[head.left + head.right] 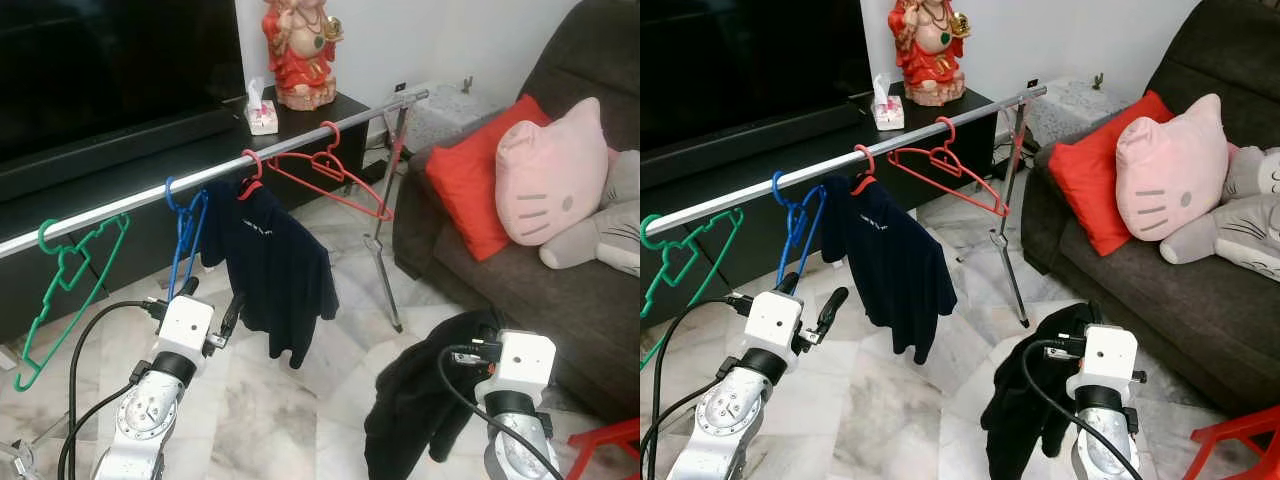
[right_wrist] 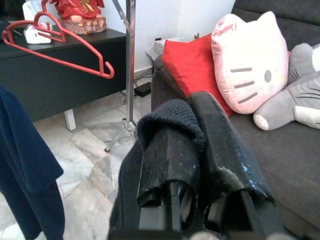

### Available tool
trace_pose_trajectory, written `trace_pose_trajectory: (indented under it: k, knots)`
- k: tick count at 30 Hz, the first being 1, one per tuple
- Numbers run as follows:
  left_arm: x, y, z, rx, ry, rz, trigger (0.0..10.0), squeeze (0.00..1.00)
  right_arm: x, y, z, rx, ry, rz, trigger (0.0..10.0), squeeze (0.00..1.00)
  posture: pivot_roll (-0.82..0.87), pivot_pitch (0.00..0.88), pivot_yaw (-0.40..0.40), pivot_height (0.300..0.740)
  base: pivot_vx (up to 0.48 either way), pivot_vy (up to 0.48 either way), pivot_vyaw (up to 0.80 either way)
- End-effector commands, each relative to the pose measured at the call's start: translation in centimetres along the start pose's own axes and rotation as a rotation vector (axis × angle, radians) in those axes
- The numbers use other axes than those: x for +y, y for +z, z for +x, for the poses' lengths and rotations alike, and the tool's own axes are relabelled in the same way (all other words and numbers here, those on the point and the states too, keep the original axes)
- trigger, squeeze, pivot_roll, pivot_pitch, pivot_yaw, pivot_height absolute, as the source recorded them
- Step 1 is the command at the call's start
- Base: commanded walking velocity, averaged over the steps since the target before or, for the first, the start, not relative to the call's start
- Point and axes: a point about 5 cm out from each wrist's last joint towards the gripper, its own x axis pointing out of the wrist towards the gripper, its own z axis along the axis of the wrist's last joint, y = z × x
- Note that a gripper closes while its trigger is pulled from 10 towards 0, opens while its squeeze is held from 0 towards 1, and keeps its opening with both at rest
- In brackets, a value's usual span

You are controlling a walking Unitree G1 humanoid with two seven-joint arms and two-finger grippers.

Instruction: Hang hanger

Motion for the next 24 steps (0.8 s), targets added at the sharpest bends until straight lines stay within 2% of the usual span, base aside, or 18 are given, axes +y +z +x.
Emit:
trace_pose_trajectory:
  k: [1, 8, 20, 24]
  knots:
    - [0.0, -0.1, 0.1, 0.014, -0.002, -0.021, 10.0, 0.00, 0.1, 1.4, 0.8, -0.061, -0.007, 0.010, 10.0, 0.00, -0.03, 0.000, -0.021, 0.740, 0.000, 0.000, 0.00]
    - [-0.3, -0.1, 0.3, 0.017, -0.004, -0.028, 10.0, 0.00, 1.0, 1.8, 1.4, -0.075, 0.019, 0.022, 10.0, 0.00, -0.03, 0.000, -0.029, 0.740, 0.000, 0.000, 0.00]
    - [-0.3, 0.0, 0.5, 0.021, 0.000, -0.038, 10.0, 0.00, 1.3, 2.4, 2.1, -0.096, 0.020, 0.034, 10.0, 0.00, -0.02, 0.000, -0.030, 0.740, 0.000, 0.000, 0.00]
    - [-0.3, 0.2, 0.8, 0.015, -0.001, -0.041, 10.0, 0.00, 1.4, 2.4, 2.2, -0.094, 0.021, 0.034, 10.0, 0.00, -0.02, 0.000, -0.027, 0.740, 0.000, 0.355, 0.00]
